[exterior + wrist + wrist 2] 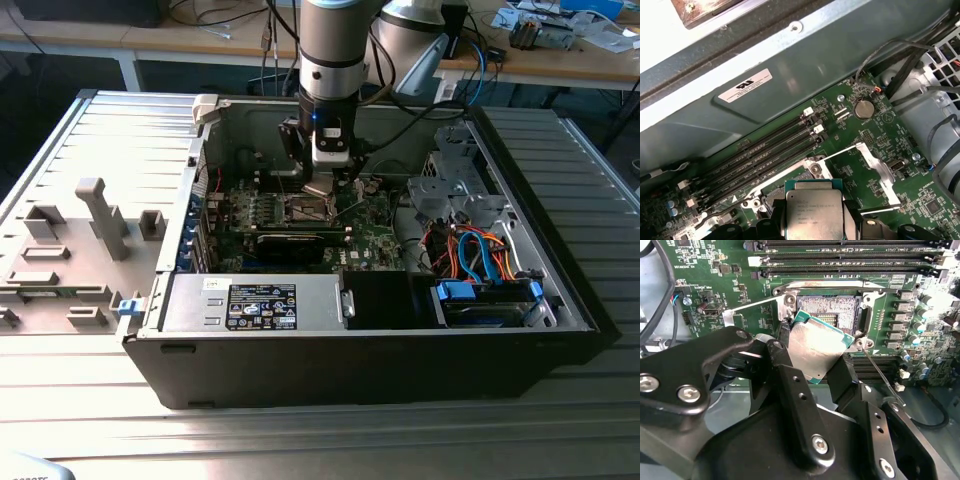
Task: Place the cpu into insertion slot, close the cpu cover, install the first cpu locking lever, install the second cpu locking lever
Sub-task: 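Place the cpu into insertion slot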
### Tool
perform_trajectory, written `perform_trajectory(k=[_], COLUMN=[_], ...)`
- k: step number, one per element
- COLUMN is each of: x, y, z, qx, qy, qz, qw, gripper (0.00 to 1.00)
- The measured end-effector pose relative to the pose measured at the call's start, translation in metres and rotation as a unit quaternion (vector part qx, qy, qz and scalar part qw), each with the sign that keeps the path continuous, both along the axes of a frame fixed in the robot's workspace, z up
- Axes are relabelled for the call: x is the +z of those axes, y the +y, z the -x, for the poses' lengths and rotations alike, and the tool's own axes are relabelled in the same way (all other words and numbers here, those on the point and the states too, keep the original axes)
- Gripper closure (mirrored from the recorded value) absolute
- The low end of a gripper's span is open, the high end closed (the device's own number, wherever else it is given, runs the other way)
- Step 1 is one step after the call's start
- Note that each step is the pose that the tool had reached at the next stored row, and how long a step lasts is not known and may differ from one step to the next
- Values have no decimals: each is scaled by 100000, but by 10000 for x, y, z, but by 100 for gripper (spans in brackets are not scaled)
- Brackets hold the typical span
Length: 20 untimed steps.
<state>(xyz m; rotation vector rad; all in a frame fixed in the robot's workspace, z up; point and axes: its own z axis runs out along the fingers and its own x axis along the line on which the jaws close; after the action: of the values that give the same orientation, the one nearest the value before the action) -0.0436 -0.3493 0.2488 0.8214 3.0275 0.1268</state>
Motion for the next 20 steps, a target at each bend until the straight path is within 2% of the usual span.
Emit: perform_trajectory(k=[10,20], x=[0,0], y=[0,0], z=[0,0], qx=[-2442,-5864], qy=[-1,-1], qz=[-1,-2], qw=[99970,99828], gripper=[46,46])
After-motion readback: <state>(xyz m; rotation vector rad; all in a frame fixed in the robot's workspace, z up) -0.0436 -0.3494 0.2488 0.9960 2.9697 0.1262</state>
